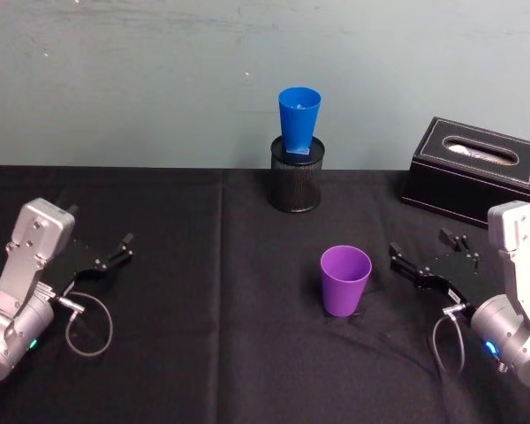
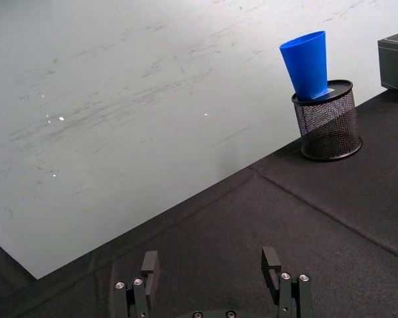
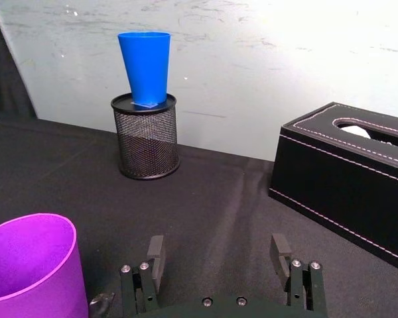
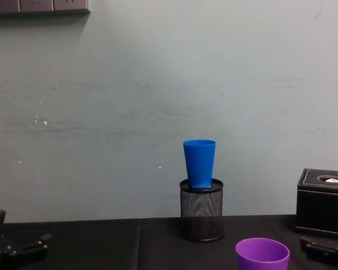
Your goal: Pick up one cup with a gripper and tap it against the other cup.
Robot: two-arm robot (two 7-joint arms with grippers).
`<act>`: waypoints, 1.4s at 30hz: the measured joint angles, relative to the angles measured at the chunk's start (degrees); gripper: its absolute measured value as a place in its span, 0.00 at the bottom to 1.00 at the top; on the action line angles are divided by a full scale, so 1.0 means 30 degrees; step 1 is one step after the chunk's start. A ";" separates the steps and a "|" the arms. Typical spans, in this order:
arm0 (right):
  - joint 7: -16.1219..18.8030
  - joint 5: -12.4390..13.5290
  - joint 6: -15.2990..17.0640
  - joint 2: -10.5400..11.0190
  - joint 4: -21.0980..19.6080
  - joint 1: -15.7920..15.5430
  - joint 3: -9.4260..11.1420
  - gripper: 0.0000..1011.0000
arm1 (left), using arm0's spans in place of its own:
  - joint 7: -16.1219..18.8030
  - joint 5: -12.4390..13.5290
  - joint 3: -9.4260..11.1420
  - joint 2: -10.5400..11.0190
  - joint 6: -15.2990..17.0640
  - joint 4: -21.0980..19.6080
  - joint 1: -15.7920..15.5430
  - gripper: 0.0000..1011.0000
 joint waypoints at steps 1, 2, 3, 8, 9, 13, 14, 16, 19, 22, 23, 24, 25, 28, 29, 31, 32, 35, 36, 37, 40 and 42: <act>0.0002 0.0001 0.0000 0.0002 -0.0007 -0.0001 -0.0004 0.99 | 0.0000 0.0000 0.0001 0.0000 0.0000 0.0000 0.0000 1.00; 0.0005 0.0003 -0.0001 0.0004 -0.0011 -0.0002 -0.0006 0.99 | 0.0000 0.0000 0.0001 -0.0001 0.0000 -0.0001 0.0000 1.00; 0.0009 0.0004 0.0000 0.0006 -0.0020 -0.0004 -0.0011 0.99 | 0.0000 0.0000 0.0001 -0.0001 0.0000 0.0000 0.0000 1.00; 0.0023 0.0008 -0.0001 0.0013 -0.0035 -0.0011 -0.0021 0.99 | 0.0000 0.0000 0.0000 0.0000 0.0000 0.0000 0.0000 1.00; 0.0025 0.0010 -0.0002 0.0015 -0.0038 -0.0014 -0.0024 0.99 | 0.0000 0.0001 0.0001 0.0000 0.0001 0.0000 0.0000 1.00; 0.0026 0.0013 -0.0006 0.0020 -0.0045 -0.0020 -0.0033 0.99 | 0.0000 0.0001 0.0000 -0.0001 0.0000 0.0000 0.0000 1.00; 0.0025 0.0015 -0.0007 0.0022 -0.0046 -0.0022 -0.0035 0.99 | 0.0000 0.0001 0.0000 0.0000 0.0000 0.0000 0.0000 1.00; 0.0025 0.0016 -0.0010 0.0026 -0.0050 -0.0026 -0.0039 0.99 | 0.0000 0.0001 0.0000 0.0000 0.0000 0.0000 0.0001 1.00; 0.0025 0.0019 -0.0014 0.0029 -0.0056 -0.0028 -0.0044 0.99 | 0.0000 0.0001 0.0001 0.0000 0.0001 0.0000 0.0000 1.00; 0.0024 0.0021 -0.0019 0.0035 -0.0064 -0.0028 -0.0045 0.99 | 0.0000 0.0000 0.0001 -0.0001 0.0001 0.0000 -0.0001 1.00; 0.0022 0.0023 -0.0022 0.0037 -0.0068 -0.0028 -0.0045 0.99 | 0.0000 0.0001 0.0001 0.0000 0.0000 0.0000 0.0000 1.00; 0.0022 0.0023 -0.0023 0.0037 -0.0068 -0.0028 -0.0046 0.99 | 0.0000 0.0000 0.0001 0.0000 0.0000 0.0000 0.0001 1.00; 0.0021 0.0025 -0.0026 0.0037 -0.0070 -0.0028 -0.0046 0.99 | 0.0000 0.0000 0.0000 0.0000 0.0000 0.0000 0.0000 1.00; 0.0020 0.0028 -0.0028 0.0038 -0.0068 -0.0028 -0.0047 0.99 | 0.0000 0.0000 0.0000 0.0000 0.0000 0.0000 0.0000 1.00; 0.0019 0.0029 -0.0029 0.0037 -0.0070 -0.0028 -0.0047 0.99 | -0.0001 0.0001 0.0000 0.0001 0.0000 -0.0001 0.0000 1.00; 0.0020 0.0031 -0.0029 0.0038 -0.0070 -0.0028 -0.0047 0.99 | 0.0000 0.0000 0.0000 -0.0001 0.0000 0.0000 0.0000 1.00; 0.0020 0.0032 -0.0029 0.0038 -0.0070 -0.0028 -0.0046 0.99 | 0.0000 0.0000 0.0001 0.0001 0.0000 0.0000 0.0000 1.00; 0.0020 0.0032 -0.0029 0.0037 -0.0070 -0.0028 -0.0047 0.99 | 0.0000 0.0000 0.0001 -0.0001 0.0000 -0.0001 -0.0001 1.00; 0.0020 0.0032 -0.0029 0.0038 -0.0069 -0.0028 -0.0046 0.99 | 0.0000 0.0000 0.0001 -0.0001 0.0000 0.0000 0.0001 1.00; 0.0019 0.0033 -0.0029 0.0038 -0.0069 -0.0028 -0.0046 0.99 | 0.0000 0.0000 0.0001 0.0000 0.0000 0.0000 0.0000 1.00; 0.0020 0.0033 -0.0029 0.0037 -0.0069 -0.0028 -0.0046 0.99 | 0.0000 0.0000 -0.0001 0.0000 0.0000 0.0000 0.0000 1.00; 0.0020 0.0033 -0.0028 0.0038 -0.0070 -0.0029 -0.0046 0.99 | 0.0000 0.0001 0.0000 0.0000 0.0000 0.0000 0.0000 1.00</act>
